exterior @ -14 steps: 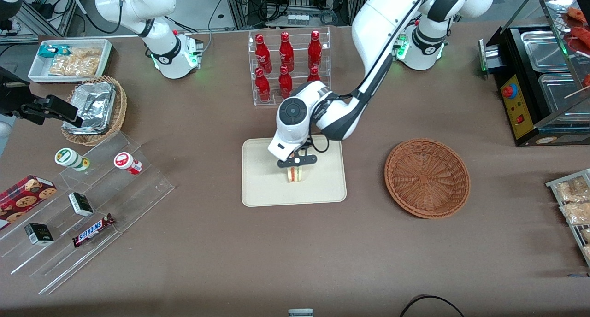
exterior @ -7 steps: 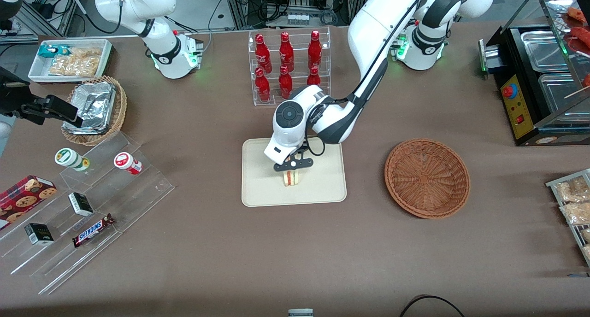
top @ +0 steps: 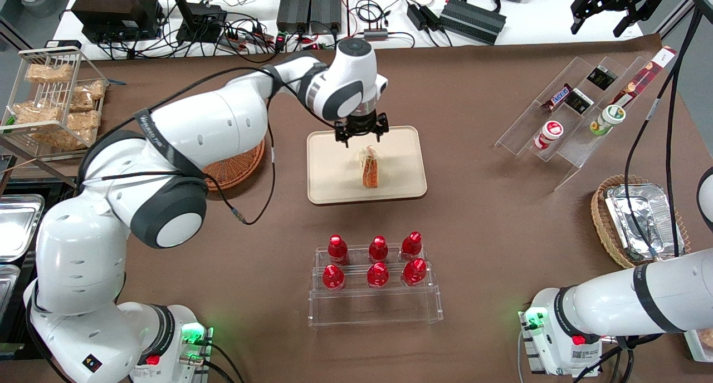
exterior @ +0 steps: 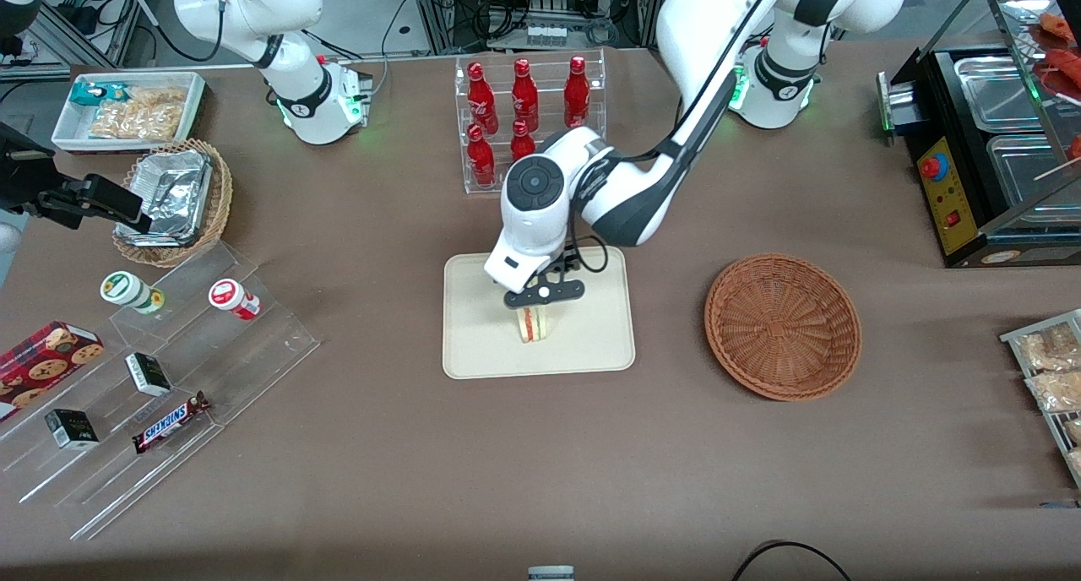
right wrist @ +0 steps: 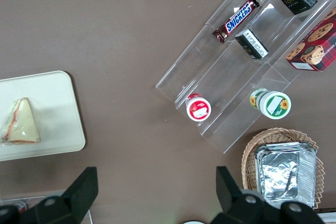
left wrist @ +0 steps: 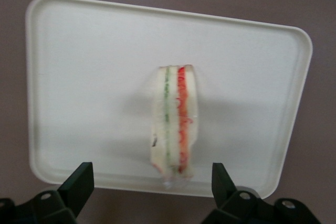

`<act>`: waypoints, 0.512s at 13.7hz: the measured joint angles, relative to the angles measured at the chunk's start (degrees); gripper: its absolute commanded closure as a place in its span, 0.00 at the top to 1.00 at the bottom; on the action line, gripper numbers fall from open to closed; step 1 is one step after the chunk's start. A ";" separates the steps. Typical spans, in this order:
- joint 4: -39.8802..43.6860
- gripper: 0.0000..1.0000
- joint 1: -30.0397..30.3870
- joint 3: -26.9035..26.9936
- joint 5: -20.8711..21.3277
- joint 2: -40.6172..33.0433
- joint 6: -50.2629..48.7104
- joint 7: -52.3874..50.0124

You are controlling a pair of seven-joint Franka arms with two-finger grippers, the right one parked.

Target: Place sandwich from basket to tray

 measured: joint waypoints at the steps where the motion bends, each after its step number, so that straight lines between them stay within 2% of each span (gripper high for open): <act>1: -0.03 1.00 0.05 1.19 0.03 -1.10 -2.67 1.42; 4: -1.39 1.00 0.35 6.16 0.00 -3.73 -8.74 4.99; 7: -5.61 1.00 0.68 10.65 -0.35 -5.73 -9.02 11.11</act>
